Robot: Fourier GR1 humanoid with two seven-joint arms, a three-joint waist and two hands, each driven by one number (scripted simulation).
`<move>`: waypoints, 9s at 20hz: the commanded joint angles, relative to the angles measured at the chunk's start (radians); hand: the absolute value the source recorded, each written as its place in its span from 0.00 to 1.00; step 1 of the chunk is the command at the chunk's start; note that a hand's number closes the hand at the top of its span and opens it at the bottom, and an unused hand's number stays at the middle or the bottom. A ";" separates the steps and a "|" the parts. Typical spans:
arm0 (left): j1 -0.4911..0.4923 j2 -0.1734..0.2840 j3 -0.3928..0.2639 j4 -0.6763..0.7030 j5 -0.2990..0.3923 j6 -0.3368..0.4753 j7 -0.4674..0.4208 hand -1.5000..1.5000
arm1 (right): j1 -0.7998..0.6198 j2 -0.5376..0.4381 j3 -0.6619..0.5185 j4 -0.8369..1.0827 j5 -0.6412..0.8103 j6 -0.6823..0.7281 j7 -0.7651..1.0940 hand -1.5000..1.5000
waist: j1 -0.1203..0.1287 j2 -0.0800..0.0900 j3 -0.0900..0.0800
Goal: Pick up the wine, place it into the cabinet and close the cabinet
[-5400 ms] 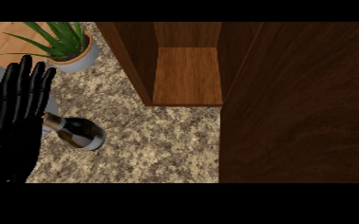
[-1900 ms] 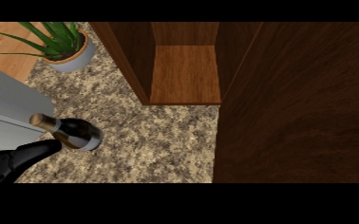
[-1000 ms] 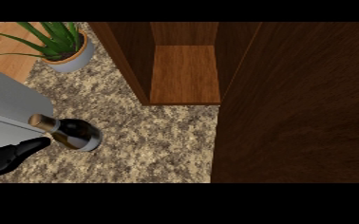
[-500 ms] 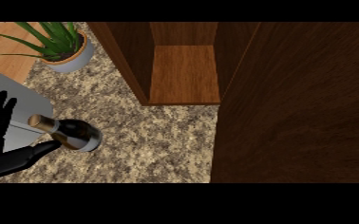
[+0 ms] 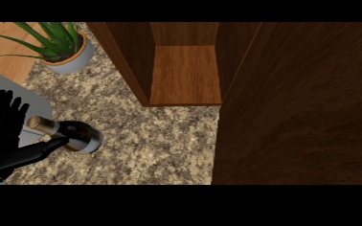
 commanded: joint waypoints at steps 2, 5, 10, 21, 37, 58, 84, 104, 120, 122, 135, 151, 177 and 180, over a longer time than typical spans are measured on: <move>0.002 0.010 0.031 0.115 0.016 -0.033 -0.092 0.00 | 0.056 -0.012 0.010 -0.251 -0.021 -0.020 0.097 0.00 | 0.002 -0.001 0.000; -0.022 0.014 0.043 0.256 0.004 -0.043 -0.172 0.00 | 0.068 -0.015 0.021 -0.240 -0.018 -0.019 0.082 0.00 | -0.001 0.000 0.000; -0.029 0.052 0.057 0.302 0.028 -0.096 -0.197 0.00 | 0.059 -0.021 0.013 -0.265 -0.009 -0.038 0.111 0.00 | 0.002 -0.002 0.000; -0.089 -0.009 -0.001 0.531 -0.029 -0.093 -0.349 0.00 | 0.032 -0.038 0.007 -0.242 -0.064 -0.016 0.094 0.00 | 0.003 0.000 0.000; -0.160 -0.021 0.092 0.845 0.075 -0.164 -0.597 0.00 | 0.025 -0.043 0.015 -0.245 -0.045 -0.033 0.106 0.00 | 0.000 0.001 -0.001; -0.278 -0.011 0.107 1.001 0.180 -0.247 -0.654 1.00 | 0.030 -0.037 0.024 -0.264 -0.032 -0.054 0.143 0.00 | -0.002 0.000 0.000; -0.021 -0.134 -0.308 0.482 0.167 -0.239 -0.763 1.00 | 0.045 -0.036 -0.057 -0.187 -0.102 0.011 0.052 0.00 | 0.014 -0.004 0.002; -0.343 -0.134 -0.703 0.125 0.250 0.468 -0.246 1.00 | 0.073 -0.018 -0.083 -0.164 -0.102 0.047 0.020 0.00 | -0.007 0.001 0.001; -0.533 -0.134 -0.748 0.558 0.346 0.565 -0.440 1.00 | 0.061 -0.006 -0.132 -0.168 -0.165 0.087 0.037 0.00 | -0.017 0.006 0.000; -0.523 -0.134 -0.781 0.608 0.386 0.580 -0.513 1.00 | 0.072 0.012 -0.091 -0.163 -0.123 0.081 0.020 0.00 | -0.020 0.006 0.000; -0.671 -0.134 -0.750 0.852 0.599 0.533 -0.641 1.00 | 0.076 0.016 -0.115 -0.190 -0.147 0.098 0.070 0.00 | -0.019 0.006 0.000; -0.875 -0.134 -0.719 1.130 0.745 0.484 -0.691 1.00 | 0.073 0.016 -0.182 -0.173 -0.216 0.139 0.061 0.00 | -0.024 0.008 0.001; -1.197 -0.057 -0.712 1.572 0.599 0.677 -0.660 0.00 | 0.176 0.070 -0.105 -0.126 -0.135 0.206 -0.069 0.00 | -0.042 0.013 0.002; -1.210 -0.062 -0.712 1.602 0.587 0.670 -0.662 0.00 | 0.058 0.069 -0.147 -0.089 -0.172 0.174 0.017 0.00 | -0.032 0.020 0.000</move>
